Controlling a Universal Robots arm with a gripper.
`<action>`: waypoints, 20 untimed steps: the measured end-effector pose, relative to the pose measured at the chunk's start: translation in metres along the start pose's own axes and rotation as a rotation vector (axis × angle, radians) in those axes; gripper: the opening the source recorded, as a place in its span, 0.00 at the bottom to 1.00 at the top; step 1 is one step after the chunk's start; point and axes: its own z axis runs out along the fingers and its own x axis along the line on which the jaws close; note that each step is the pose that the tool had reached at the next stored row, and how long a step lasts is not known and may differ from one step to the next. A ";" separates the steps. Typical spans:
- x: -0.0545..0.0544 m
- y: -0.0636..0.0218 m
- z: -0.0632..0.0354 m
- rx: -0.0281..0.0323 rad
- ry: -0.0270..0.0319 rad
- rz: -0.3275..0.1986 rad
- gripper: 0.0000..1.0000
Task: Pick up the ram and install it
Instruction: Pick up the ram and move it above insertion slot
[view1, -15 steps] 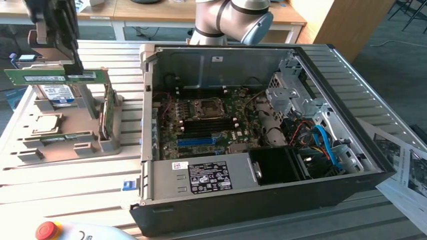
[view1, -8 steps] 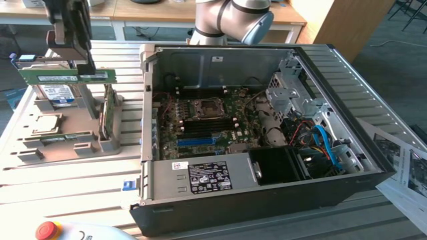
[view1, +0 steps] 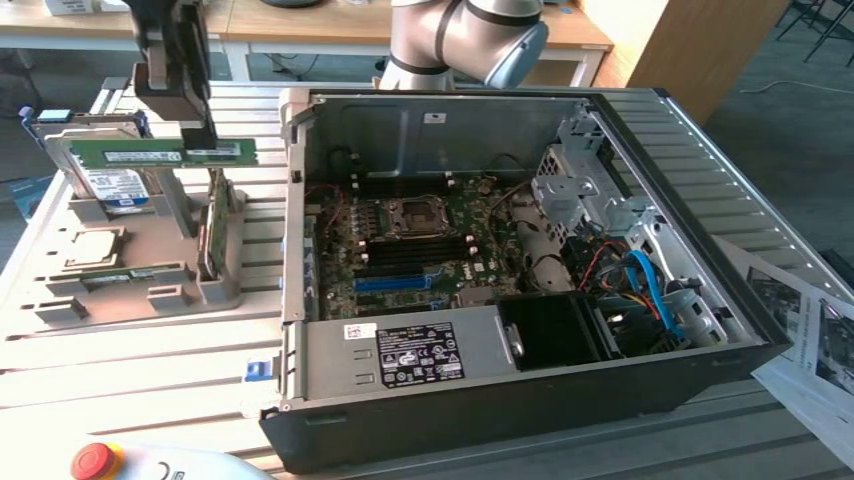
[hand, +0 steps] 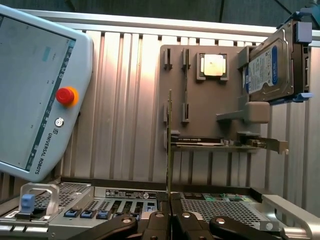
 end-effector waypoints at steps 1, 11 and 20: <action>0.000 -0.0026 -0.0001 0.0000 0.0000 0.000 0.12; 0.001 -0.0262 -0.0010 0.0000 0.0000 0.000 0.12; 0.002 -0.0518 -0.0020 0.0000 0.0000 0.000 0.12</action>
